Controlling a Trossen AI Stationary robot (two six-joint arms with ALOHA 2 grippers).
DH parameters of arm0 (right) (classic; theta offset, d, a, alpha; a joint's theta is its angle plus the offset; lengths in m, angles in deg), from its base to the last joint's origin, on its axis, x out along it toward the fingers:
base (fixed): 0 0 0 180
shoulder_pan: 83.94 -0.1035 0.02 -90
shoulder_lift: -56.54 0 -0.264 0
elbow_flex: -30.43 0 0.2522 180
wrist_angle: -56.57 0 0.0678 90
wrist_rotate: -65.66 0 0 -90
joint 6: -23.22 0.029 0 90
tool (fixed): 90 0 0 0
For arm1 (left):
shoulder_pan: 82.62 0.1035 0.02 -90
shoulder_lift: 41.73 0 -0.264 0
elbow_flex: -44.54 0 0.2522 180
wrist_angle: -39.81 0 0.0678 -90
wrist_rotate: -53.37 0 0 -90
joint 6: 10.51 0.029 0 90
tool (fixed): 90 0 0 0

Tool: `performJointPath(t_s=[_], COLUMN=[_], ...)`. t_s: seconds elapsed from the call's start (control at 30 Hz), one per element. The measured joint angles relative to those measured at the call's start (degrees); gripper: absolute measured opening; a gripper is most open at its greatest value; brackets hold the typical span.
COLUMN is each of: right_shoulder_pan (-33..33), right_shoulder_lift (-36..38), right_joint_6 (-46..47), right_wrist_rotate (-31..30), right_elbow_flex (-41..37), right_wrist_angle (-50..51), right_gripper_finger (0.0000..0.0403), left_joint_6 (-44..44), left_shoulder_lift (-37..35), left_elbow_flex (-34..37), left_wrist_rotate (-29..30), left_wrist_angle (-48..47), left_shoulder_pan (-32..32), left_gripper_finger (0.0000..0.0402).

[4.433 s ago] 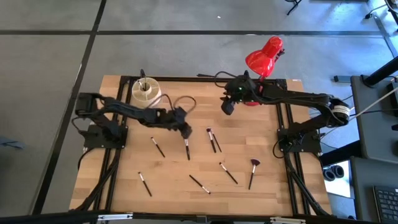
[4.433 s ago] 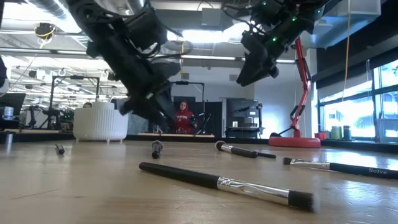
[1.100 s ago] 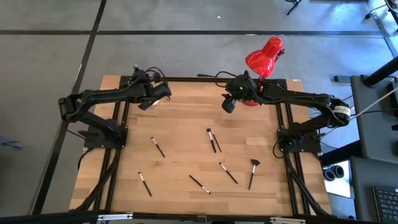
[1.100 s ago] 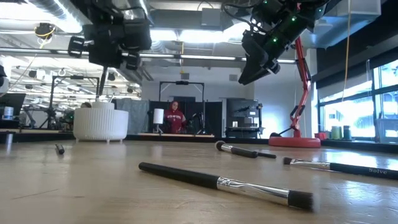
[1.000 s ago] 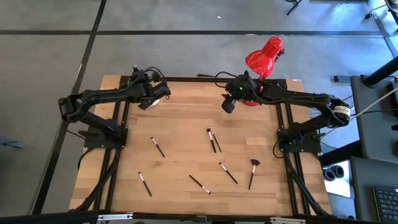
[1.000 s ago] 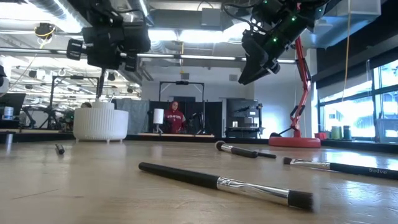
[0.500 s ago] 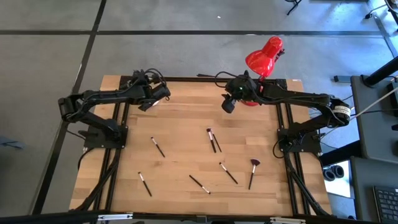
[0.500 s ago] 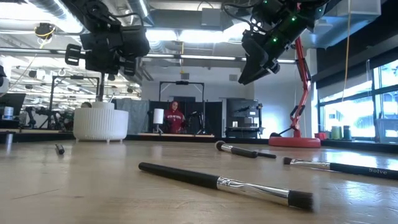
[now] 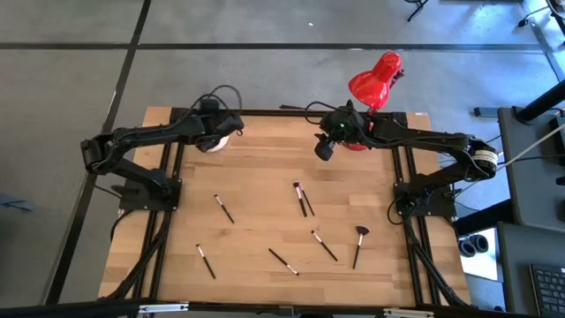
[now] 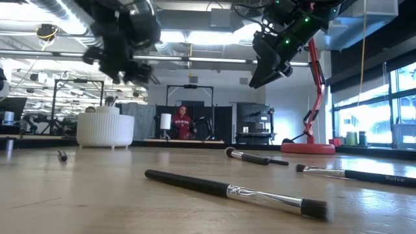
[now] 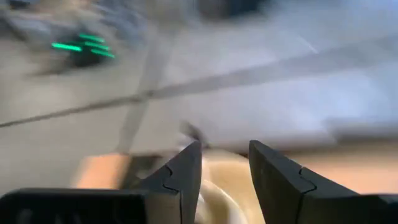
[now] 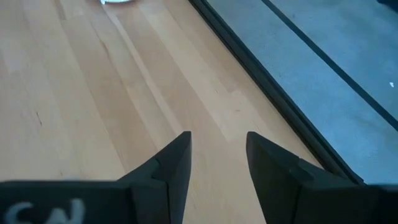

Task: Put items in baskets/containers
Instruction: Put the eyeshadow brush into the organizer

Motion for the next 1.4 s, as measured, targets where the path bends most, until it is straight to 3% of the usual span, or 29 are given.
performJointPath(t_s=[0.07,0.13,0.2,0.3,0.57,0.77,1.07,1.4], right_shoulder_pan=[0.0,0.3,0.7,0.8,0.7,0.7,0.7,0.7], right_shoulder_lift=[0.0,0.0,0.0,0.0,0.0,0.0,0.0,0.0], right_joint_6=[0.0,-0.2,0.3,1.6,3.9,5.0,5.2,5.0], right_wrist_rotate=[0.0,0.0,0.0,0.0,0.1,0.5,0.6,0.6], right_elbow_flex=[-0.8,-1.5,-1.6,-2.4,-2.6,-2.6,-2.6,-2.6], right_wrist_angle=[-1.2,-1.5,-1.3,-0.9,1.9,2.6,2.7,2.6], right_gripper_finger=[0.0154,0.0154,0.0154,0.0154,0.0154,0.0154,0.0154,0.0154], left_joint_6=[4.4,3.4,-1.5,-11.3,-39.0,-48.9,-62.4,-66.4], left_shoulder_lift=[-0.7,-1.3,-1.5,-0.9,2.2,4.3,3.3,3.2], left_elbow_flex=[-1.0,-1.0,-1.0,-0.9,-0.8,2.1,11.8,14.8], left_wrist_rotate=[-12.2,-22.0,-28.5,-33.7,-35.4,-35.7,-41.3,-44.8], left_wrist_angle=[0.1,-0.2,-1.8,-8.0,-24.2,-23.1,-16.2,-12.0], left_shoulder_pan=[-2.0,-4.8,-8.4,-15.0,-30.4,-37.0,-38.8,-39.0], left_gripper_finger=[0.0126,0.0124,0.0123,0.0119,0.0115,0.0126,0.0158,0.0182])
